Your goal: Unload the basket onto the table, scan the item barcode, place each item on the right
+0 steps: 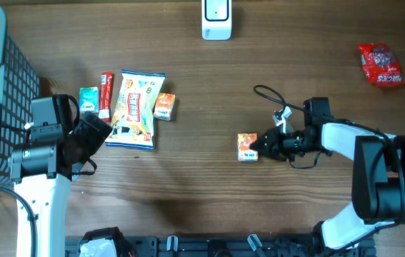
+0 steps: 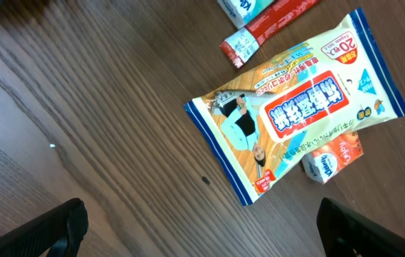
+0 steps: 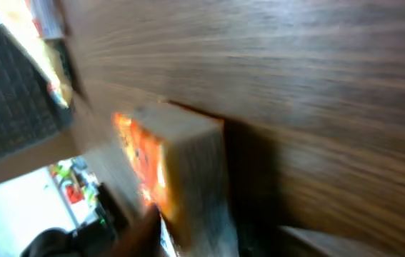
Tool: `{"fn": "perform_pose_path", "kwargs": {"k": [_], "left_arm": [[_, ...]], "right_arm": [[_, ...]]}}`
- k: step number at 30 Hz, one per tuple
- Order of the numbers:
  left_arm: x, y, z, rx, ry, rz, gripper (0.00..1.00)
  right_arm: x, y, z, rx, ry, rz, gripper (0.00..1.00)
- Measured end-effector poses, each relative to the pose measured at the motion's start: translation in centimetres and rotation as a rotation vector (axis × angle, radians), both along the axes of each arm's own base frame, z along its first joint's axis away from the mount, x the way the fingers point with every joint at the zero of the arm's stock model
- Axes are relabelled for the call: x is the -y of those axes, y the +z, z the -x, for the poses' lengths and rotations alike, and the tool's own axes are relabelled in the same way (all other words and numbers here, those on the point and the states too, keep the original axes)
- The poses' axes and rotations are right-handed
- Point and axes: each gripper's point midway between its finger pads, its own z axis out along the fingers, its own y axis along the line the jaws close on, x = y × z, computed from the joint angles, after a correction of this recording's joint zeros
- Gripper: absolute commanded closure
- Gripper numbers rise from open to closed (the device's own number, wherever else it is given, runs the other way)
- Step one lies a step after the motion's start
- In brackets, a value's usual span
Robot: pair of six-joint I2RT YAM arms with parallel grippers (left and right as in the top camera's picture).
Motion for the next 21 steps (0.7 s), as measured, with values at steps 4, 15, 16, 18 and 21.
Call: {"fn": "perform_pose_path", "kwargs": {"k": [4, 15, 16, 18, 21], "left_arm": [[0.0, 0.1, -0.2, 0.009, 0.000, -0.001, 0.00], [0.0, 0.1, -0.1, 0.006, 0.000, -0.001, 0.00], [0.0, 0.1, -0.1, 0.006, 0.000, -0.001, 0.00], [0.0, 0.0, -0.1, 0.005, 0.000, -0.001, 0.00], [0.0, 0.0, 0.0, -0.001, 0.000, 0.001, 0.00]], "right_arm": [[-0.4, -0.1, 0.3, -0.016, 0.005, 0.001, 0.96], [-0.6, 1.6, -1.2, 0.043, -0.002, -0.118, 0.96], [-0.5, 2.3, -2.0, 0.074, -0.011, -0.152, 0.96], [-0.3, 3.8, -3.6, 0.155, -0.021, -0.221, 0.96], [-0.2, 6.7, -5.7, 0.293, -0.018, -0.351, 0.96]]}}
